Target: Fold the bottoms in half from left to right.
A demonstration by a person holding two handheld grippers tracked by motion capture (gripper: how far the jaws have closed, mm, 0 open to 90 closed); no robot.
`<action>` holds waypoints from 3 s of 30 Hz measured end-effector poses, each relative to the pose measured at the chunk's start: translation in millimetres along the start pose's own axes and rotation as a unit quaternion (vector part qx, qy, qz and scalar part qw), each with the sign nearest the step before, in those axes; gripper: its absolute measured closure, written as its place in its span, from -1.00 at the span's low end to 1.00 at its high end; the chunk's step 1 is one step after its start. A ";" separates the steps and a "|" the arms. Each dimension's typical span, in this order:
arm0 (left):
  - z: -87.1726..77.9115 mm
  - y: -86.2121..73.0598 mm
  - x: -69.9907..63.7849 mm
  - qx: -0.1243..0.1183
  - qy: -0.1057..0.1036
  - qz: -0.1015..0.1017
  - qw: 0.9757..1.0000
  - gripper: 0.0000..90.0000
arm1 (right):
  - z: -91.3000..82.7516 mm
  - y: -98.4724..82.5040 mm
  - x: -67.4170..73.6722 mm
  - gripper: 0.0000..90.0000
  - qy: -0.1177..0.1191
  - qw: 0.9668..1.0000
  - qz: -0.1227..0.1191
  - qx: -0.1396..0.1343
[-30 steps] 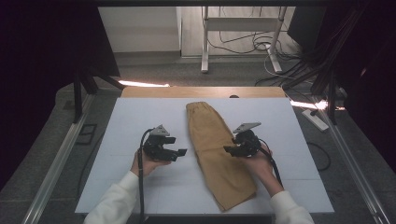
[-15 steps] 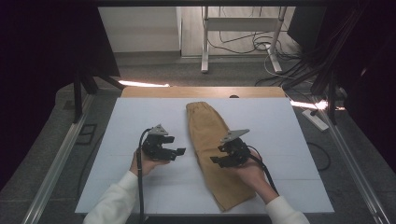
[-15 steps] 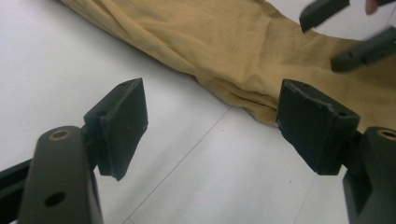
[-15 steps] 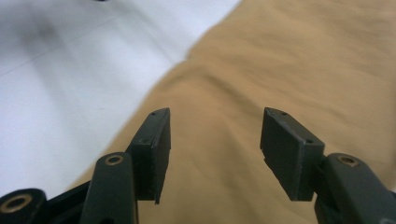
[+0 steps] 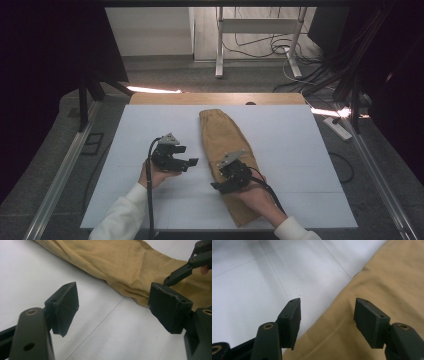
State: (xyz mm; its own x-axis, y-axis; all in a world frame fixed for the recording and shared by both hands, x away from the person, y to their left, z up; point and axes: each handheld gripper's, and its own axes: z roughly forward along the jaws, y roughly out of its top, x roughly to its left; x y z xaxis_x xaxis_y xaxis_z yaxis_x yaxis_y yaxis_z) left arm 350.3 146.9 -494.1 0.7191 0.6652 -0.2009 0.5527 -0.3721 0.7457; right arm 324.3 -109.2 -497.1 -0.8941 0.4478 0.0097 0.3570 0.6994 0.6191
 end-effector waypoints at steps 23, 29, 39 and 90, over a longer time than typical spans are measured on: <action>1.1 -0.3 -1.4 0.002 -0.001 0.001 1.000 -0.46 | 14.8 -7.2 1.6 0.09 -0.053 0.996 0.004 0.068; 0.8 -0.6 -1.0 0.001 0.000 0.000 1.000 -0.46 | 12.8 -6.2 0.2 0.44 -0.053 0.996 0.002 0.078; 1.5 -0.8 -1.0 0.003 0.000 0.000 1.000 -0.46 | 9.5 -6.9 -5.4 0.87 -0.051 0.995 0.010 0.084; -7.5 -1.3 9.9 -0.007 0.010 -0.010 1.000 -0.46 | 33.5 18.1 42.2 0.88 0.066 0.998 0.003 0.022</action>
State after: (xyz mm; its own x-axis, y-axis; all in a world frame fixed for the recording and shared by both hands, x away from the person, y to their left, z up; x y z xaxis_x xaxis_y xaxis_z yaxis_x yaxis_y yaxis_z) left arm 353.5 158.9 -492.2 0.6995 0.6853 -0.2025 0.5602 -0.3499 0.7508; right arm 302.1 -58.9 -511.8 -0.9188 0.3766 0.1181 0.3710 0.7224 0.5835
